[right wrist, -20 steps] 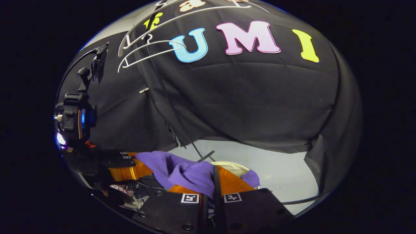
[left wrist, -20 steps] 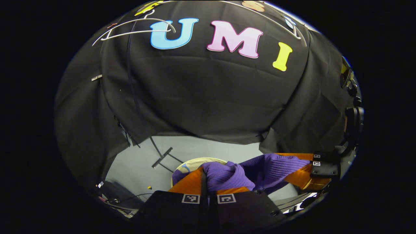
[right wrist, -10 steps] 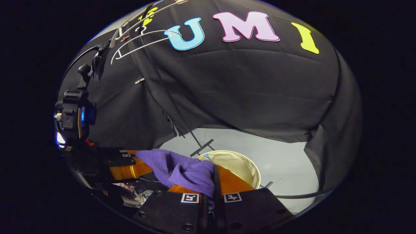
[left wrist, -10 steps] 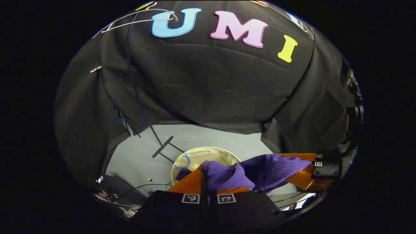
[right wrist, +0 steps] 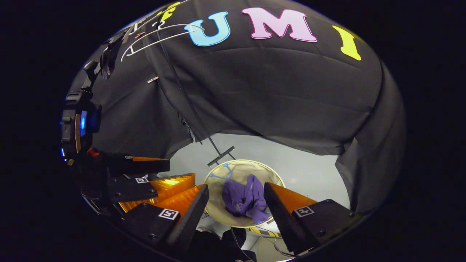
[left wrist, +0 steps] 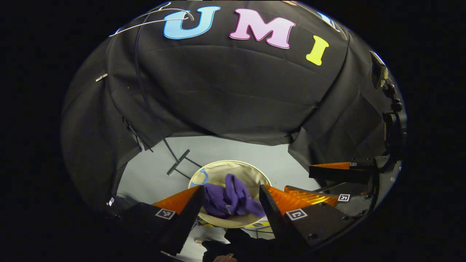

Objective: Grasp the clothes on the hanger with both hands and then place them into the laundry hamper below.

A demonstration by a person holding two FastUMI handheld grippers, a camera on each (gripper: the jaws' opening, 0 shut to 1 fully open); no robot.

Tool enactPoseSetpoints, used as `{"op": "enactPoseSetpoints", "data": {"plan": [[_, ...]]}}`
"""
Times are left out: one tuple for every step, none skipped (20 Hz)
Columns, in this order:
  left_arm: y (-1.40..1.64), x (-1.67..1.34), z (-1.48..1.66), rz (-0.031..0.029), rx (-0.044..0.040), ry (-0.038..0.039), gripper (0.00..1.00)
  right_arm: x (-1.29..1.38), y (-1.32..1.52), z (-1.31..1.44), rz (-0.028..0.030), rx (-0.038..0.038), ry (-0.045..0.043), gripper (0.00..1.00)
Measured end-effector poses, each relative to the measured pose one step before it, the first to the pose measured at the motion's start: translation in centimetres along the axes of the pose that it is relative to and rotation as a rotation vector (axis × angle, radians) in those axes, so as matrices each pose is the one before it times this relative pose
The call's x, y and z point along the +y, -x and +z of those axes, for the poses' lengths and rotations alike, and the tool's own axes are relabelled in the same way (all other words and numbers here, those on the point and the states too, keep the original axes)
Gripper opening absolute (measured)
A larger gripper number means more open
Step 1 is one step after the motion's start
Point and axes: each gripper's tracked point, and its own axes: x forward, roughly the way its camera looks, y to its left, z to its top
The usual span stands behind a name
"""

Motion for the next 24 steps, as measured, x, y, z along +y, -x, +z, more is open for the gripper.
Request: {"op": "enactPoseSetpoints", "data": {"plan": [[-0.013, 0.182, -0.008, 0.00186, -0.00323, 0.00119, 0.95, -0.113, 0.212, 0.159, -0.00100, -0.00437, 0.00233, 0.98], [0.193, 0.226, 0.166, 0.00353, -0.00279, 0.00383, 0.95, -0.131, 0.062, 0.087, -0.00174, -0.00380, -0.00059, 0.98], [0.066, 0.197, 0.029, 0.00349, -0.00482, 0.00427, 0.95, -0.104, 0.036, 0.103, -0.00309, -0.00276, -0.00393, 0.98], [0.065, 0.204, 0.046, 0.00161, -0.00351, 0.00562, 0.95, -0.145, -0.011, 0.103, -0.00337, -0.00343, -0.00568, 0.98], [0.133, 0.118, 0.011, 0.00111, -0.00295, 0.00535, 0.95, -0.013, 0.124, -0.263, -0.00325, -0.00256, -0.00569, 0.98], [0.147, 0.148, 0.098, 0.00069, -0.00395, 0.00389, 0.95, -0.120, 0.064, 0.054, -0.00305, -0.00268, -0.00562, 0.98], [0.124, 0.130, 0.033, -0.00070, -0.00506, 0.00139, 0.95, -0.107, 0.206, 0.306, -0.00105, -0.00526, -0.00501, 0.98], [0.075, 0.229, 0.058, 0.00354, -0.00327, 0.00128, 0.95, -0.006, 0.134, 0.242, -0.00124, -0.00509, -0.00292, 0.98], [0.207, 0.198, 0.106, 0.00213, -0.00764, 0.00081, 0.95, 0.218, 0.148, 0.173, 0.00088, -0.00627, -0.00102, 0.98], [0.218, 0.106, 0.134, 0.00086, -0.00611, 0.00161, 0.95, 0.139, 0.087, 0.184, 0.00116, -0.00605, -0.00007, 0.99], [0.205, -0.068, 0.242, 0.00063, -0.00459, 0.00384, 0.95, 0.023, 0.232, 0.059, -0.00128, -0.00602, -0.00035, 0.98], [0.250, 0.134, 0.144, -0.00137, -0.00677, 0.00491, 0.95, 0.137, 0.131, 0.152, -0.00009, -0.00566, -0.00230, 0.98], [0.206, 0.110, 0.110, -0.00304, -0.00755, 0.00354, 0.95, 0.225, 0.115, -0.004, -0.00072, -0.00367, -0.00331, 0.98], [0.324, 0.119, 0.281, -0.00315, -0.01219, 0.00177, 0.95, 0.267, 0.116, 0.204, 0.00033, -0.00793, -0.00155, 0.98], [0.261, -0.017, 0.353, -0.00474, -0.01439, -0.00004, 0.95, 0.328, 0.178, 0.145, -0.00053, -0.00775, -0.00038, 0.98], [0.373, 0.084, 0.512, -0.00675, -0.01883, -0.00178, 0.95, 0.382, 0.412, 0.423, -0.00030, -0.01315, 0.00170, 0.98], [0.562, 0.219, 0.431, -0.00720, -0.02141, -0.00703, 0.95, 0.415, 0.490, 0.441, 0.00017, -0.01732, 0.00171, 0.99], [0.549, 0.344, 0.552, -0.00254, -0.02544, -0.01003, 0.95, 0.489, 0.515, 0.707, -0.00076, -0.02215, 0.00039, 0.99], [0.708, 0.486, 0.911, -0.00091, -0.03519, -0.00793, 0.95, 0.462, 0.602, 0.660, -0.00061, -0.02477, -0.00136, 0.99], [0.867, 0.348, 1.091, -0.00574, -0.03748, -0.00398, 0.95, 0.478, 0.606, 0.745, -0.00309, -0.02576, -0.00259, 0.98], [0.931, 0.273, 1.207, -0.00751, -0.04322, 0.00034, 0.95, 0.473, 0.747, 0.785, -0.00678, -0.02617, -0.00351, 0.98], [1.073, 0.317, 1.539, -0.00776, -0.04368, 0.00036, 0.95, 0.413, 0.773, 0.957, -0.00748, -0.03138, -0.00455, 0.98], [1.007, 0.457, 1.372, -0.00550, -0.04504, -0.00266, 0.95, 0.544, 0.949, 1.054, -0.00787, -0.03192, -0.00631, 0.98], [1.125, 0.513, 1.441, -0.00483, -0.04238, -0.00737, 0.95, 0.584, 0.998, 1.272, -0.00741, -0.03917, -0.00709, 0.98]]}}
